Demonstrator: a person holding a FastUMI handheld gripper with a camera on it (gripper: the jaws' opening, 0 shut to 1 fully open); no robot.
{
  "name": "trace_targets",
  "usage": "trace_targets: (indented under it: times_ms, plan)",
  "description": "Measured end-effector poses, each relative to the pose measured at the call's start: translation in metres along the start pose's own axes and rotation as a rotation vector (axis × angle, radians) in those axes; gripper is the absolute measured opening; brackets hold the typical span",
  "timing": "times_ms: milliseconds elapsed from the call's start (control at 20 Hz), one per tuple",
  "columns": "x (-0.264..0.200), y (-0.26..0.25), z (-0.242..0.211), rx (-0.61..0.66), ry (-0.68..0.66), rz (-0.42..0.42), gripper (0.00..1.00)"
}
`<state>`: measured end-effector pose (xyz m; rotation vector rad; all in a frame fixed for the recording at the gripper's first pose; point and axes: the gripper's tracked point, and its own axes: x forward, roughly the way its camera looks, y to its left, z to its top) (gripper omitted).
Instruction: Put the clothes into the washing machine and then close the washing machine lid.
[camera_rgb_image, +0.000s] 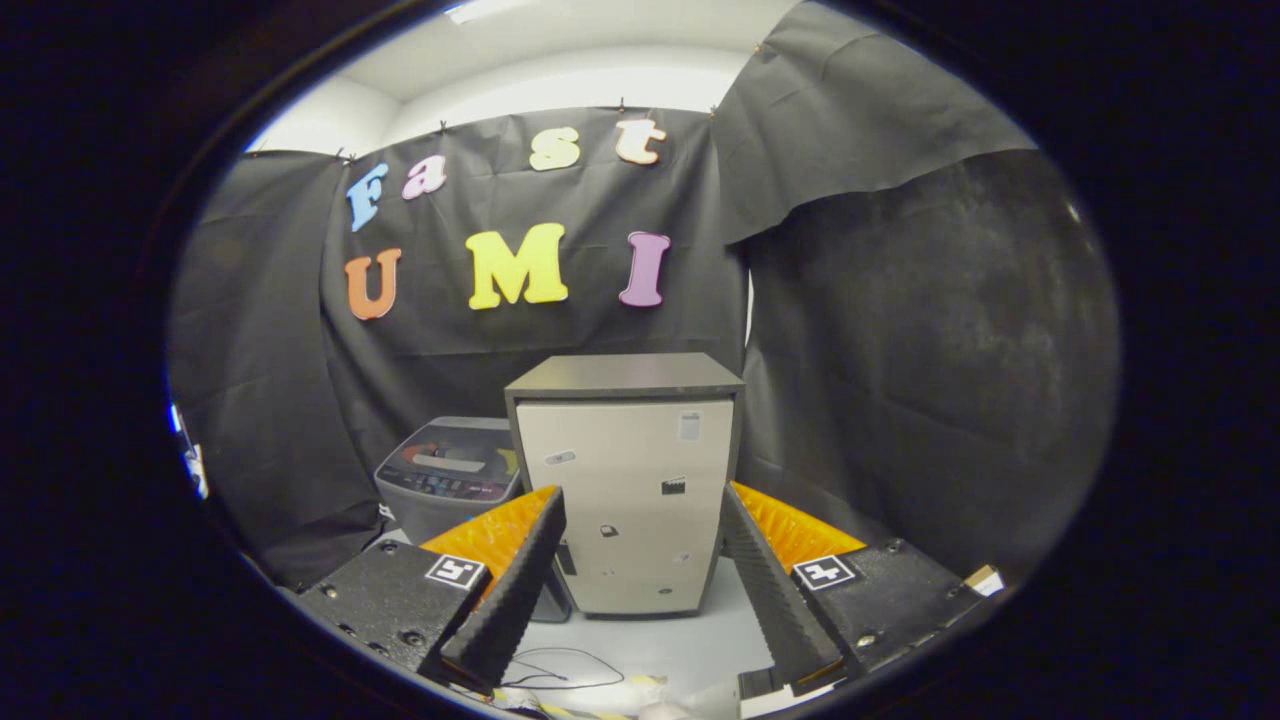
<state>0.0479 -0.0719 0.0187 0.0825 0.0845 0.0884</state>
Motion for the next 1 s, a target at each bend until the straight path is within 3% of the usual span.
trace_targets:
  times_ms: [1000]
  plan:
    - [-0.03,-0.001,-0.01,-0.04,-0.017,-0.015,0.97]
